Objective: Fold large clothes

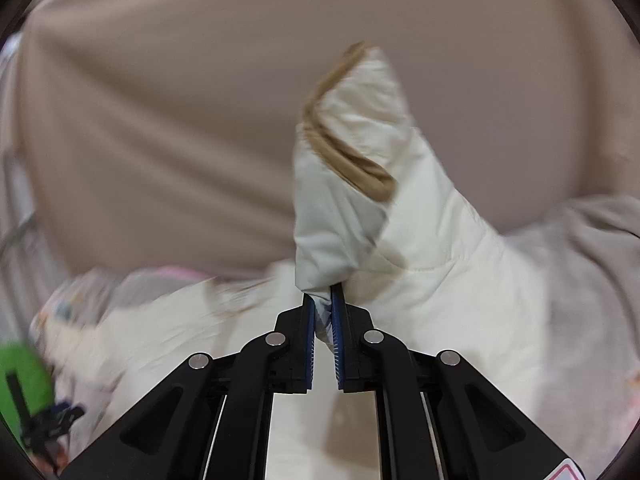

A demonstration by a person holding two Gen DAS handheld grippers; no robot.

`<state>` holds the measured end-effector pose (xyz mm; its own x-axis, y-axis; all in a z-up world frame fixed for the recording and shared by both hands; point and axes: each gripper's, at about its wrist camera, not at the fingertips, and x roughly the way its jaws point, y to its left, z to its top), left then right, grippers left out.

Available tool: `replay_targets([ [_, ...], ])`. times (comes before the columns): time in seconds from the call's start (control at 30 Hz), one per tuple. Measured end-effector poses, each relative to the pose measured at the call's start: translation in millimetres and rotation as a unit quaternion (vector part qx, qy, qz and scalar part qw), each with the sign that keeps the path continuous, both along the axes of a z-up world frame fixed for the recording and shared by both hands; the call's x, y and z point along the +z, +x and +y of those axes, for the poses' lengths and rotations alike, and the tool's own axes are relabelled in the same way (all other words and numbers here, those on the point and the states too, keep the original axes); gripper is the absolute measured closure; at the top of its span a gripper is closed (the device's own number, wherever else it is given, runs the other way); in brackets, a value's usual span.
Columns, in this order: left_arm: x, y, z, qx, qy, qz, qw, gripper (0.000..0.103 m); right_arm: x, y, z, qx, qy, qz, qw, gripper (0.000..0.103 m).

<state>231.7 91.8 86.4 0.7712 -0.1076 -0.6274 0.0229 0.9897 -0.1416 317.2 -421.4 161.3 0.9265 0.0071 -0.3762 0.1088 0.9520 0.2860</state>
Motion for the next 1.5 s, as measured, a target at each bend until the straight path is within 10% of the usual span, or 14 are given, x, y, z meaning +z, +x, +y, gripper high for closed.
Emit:
replay_targets([
  [0.2,13,13,-5,-0.013,-0.013,-0.011,0.9998,0.01,-67,103,172,0.159,-0.059,0.094,0.981,0.089],
  [0.37,1,49,-15,-0.048,-0.037,0.023,0.9979,0.01,-128,102,232,0.205,-0.1,0.158,0.961,0.073],
  [0.53,-26,103,-37,-0.093,-0.084,0.103,0.9868,0.01,-117,41,172,0.191,-0.032,0.112,0.975,0.052],
  [0.7,-48,143,-65,-0.1,-0.095,0.144,0.98,0.014,-110,-16,51,0.042,0.023,0.084,0.995,0.043],
  [0.83,-55,159,-79,-0.111,-0.112,0.151,0.9759,0.066,-137,-40,-36,-0.058,0.09,0.112,0.988,0.041],
  [0.97,-44,168,-80,-0.13,-0.127,0.128,0.975,0.093,-159,-31,-63,-0.073,0.117,0.138,0.981,0.041],
  [1.13,-4,159,-72,-0.128,-0.095,0.049,0.986,0.096,-152,-20,-51,-0.04,0.123,0.122,0.984,0.091],
  [1.23,1,152,-61,-0.112,-0.068,0.023,0.9911,0.096,-129,-39,-39,-0.02,0.111,0.054,0.992,0.094],
  [1.37,-52,171,-66,-0.103,-0.039,0.087,0.9901,0.095,-172,-1,-43,-0.04,0.084,0.161,0.982,0.094],
  [1.5,-70,169,-76,-0.102,-0.022,0.075,0.9917,0.095,-161,-18,-49,-0.057,0.108,0.145,0.982,0.094],
])
